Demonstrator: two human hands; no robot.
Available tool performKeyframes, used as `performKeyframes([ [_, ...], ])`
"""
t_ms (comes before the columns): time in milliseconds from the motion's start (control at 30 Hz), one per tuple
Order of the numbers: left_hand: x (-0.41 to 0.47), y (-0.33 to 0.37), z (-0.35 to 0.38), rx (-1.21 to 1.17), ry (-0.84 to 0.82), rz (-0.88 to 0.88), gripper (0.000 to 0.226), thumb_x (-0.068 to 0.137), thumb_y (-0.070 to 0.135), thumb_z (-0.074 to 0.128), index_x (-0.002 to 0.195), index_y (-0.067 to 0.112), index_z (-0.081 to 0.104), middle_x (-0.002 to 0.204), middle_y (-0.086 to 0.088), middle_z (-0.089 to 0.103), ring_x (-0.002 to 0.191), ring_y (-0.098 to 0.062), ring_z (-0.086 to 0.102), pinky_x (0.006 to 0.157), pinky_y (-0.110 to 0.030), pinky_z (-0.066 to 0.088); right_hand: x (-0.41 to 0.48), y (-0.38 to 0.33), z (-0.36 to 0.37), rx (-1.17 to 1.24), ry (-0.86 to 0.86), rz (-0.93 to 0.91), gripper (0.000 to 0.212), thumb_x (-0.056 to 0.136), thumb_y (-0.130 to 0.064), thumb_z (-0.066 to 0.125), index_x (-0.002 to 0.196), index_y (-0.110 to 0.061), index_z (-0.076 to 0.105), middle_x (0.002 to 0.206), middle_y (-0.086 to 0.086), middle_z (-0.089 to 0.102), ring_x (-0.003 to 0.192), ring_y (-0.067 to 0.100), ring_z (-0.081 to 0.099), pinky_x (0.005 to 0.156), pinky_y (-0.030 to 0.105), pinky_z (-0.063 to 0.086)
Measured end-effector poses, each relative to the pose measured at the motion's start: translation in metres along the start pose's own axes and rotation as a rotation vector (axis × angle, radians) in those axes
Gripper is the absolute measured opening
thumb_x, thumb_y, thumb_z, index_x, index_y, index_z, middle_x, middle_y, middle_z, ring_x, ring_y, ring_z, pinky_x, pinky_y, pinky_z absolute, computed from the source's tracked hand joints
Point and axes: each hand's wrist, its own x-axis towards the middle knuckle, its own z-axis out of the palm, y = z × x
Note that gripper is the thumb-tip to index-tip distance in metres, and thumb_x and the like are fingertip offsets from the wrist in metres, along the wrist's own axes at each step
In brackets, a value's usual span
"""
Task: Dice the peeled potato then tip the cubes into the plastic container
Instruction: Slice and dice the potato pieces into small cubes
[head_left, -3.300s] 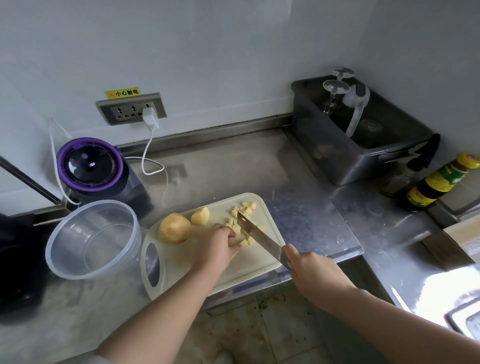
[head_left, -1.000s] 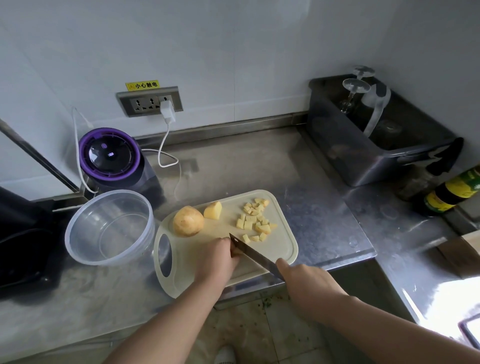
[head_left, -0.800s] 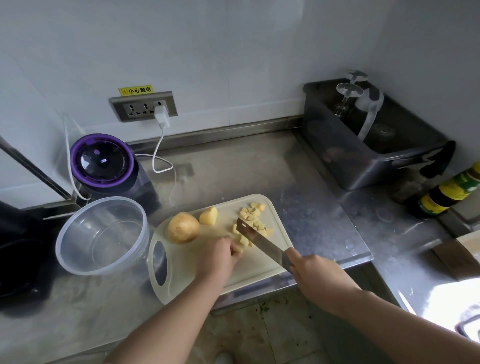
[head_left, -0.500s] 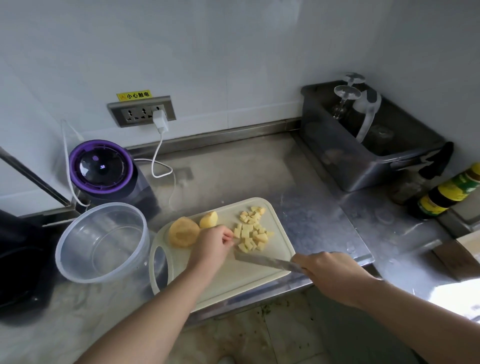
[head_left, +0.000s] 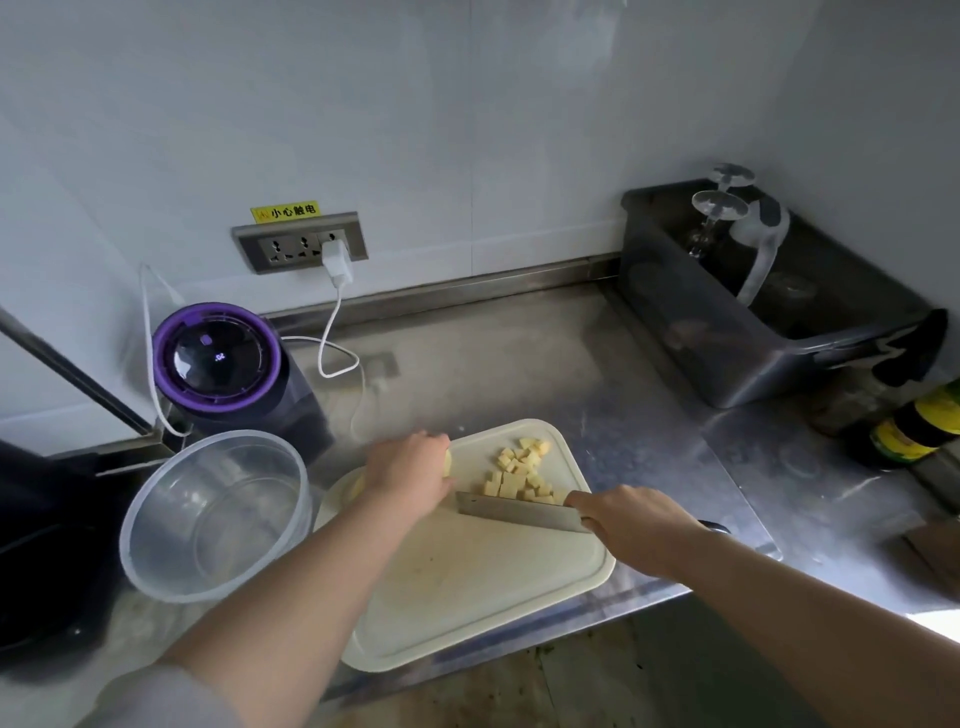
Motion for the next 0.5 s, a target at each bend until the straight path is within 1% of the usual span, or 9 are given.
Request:
performKeyframes([
  [67,0.004,0.003,0.002,0.046,-0.015,-0.013,0.032,0.089,0.037,0.06,0.118,0.023,0.055,0.118,-0.001,0.061,0.108,-0.026,0.061,0.085,-0.032,0.043,0.002,0.0,0.001,0.015,0.005,0.0,0.026,0.105,-0.02,0.039,0.13,-0.027,0.045,0.093,0.003,0.065,0.077,0.018,0.065,0.065,0.031,0.054],
  [133,0.005,0.004,-0.001,0.003,-0.012,-0.03,0.03,0.09,0.032,0.059,0.118,0.023,0.055,0.117,-0.002,0.063,0.106,-0.027,0.062,0.083,-0.031,0.044,0.002,0.0,0.004,0.035,0.012,-0.003,0.026,0.105,-0.02,0.039,0.129,-0.026,0.047,0.091,0.003,0.065,0.077,0.018,0.065,0.065,0.031,0.054],
  [200,0.002,0.001,-0.01,-0.129,0.045,-0.06,0.032,0.09,0.031,0.058,0.121,0.024,0.054,0.118,-0.001,0.061,0.104,-0.027,0.061,0.079,-0.03,0.044,0.002,0.002,0.005,0.06,0.018,-0.013,0.027,0.105,-0.022,0.039,0.131,-0.027,0.046,0.092,0.002,0.065,0.077,0.017,0.066,0.069,0.032,0.056],
  [267,-0.007,-0.006,-0.023,-0.314,0.137,-0.071,0.033,0.089,0.029,0.059,0.121,0.026,0.052,0.119,0.001,0.058,0.103,-0.024,0.059,0.077,-0.03,0.044,0.001,0.005,0.001,0.076,0.03,-0.026,0.028,0.106,-0.027,0.037,0.133,-0.029,0.045,0.096,0.0,0.067,0.08,0.017,0.067,0.073,0.034,0.059],
  [367,-0.034,-0.02,-0.036,-0.543,0.232,-0.014,0.032,0.085,0.022,0.065,0.115,0.025,0.053,0.116,0.005,0.057,0.099,-0.02,0.057,0.08,-0.035,0.049,-0.003,0.01,-0.006,0.097,0.054,-0.054,0.03,0.106,-0.034,0.035,0.134,-0.037,0.045,0.103,-0.004,0.068,0.085,0.015,0.067,0.076,0.036,0.059],
  [433,-0.057,-0.027,-0.036,-0.637,0.308,-0.009,0.032,0.082,0.017,0.069,0.11,0.022,0.055,0.11,0.007,0.056,0.095,-0.017,0.056,0.079,-0.034,0.047,-0.01,0.01,-0.013,0.137,0.087,-0.05,0.031,0.105,-0.033,0.039,0.134,-0.039,0.048,0.107,-0.007,0.069,0.086,0.015,0.067,0.079,0.034,0.059],
  [500,-0.079,-0.032,-0.024,-0.683,0.403,-0.013,0.032,0.077,0.012,0.073,0.103,0.017,0.055,0.103,0.008,0.053,0.089,-0.015,0.054,0.072,-0.027,0.041,-0.02,0.008,-0.017,0.148,0.15,-0.037,0.033,0.104,-0.029,0.045,0.135,-0.04,0.049,0.114,-0.009,0.068,0.087,0.012,0.066,0.081,0.027,0.057],
])
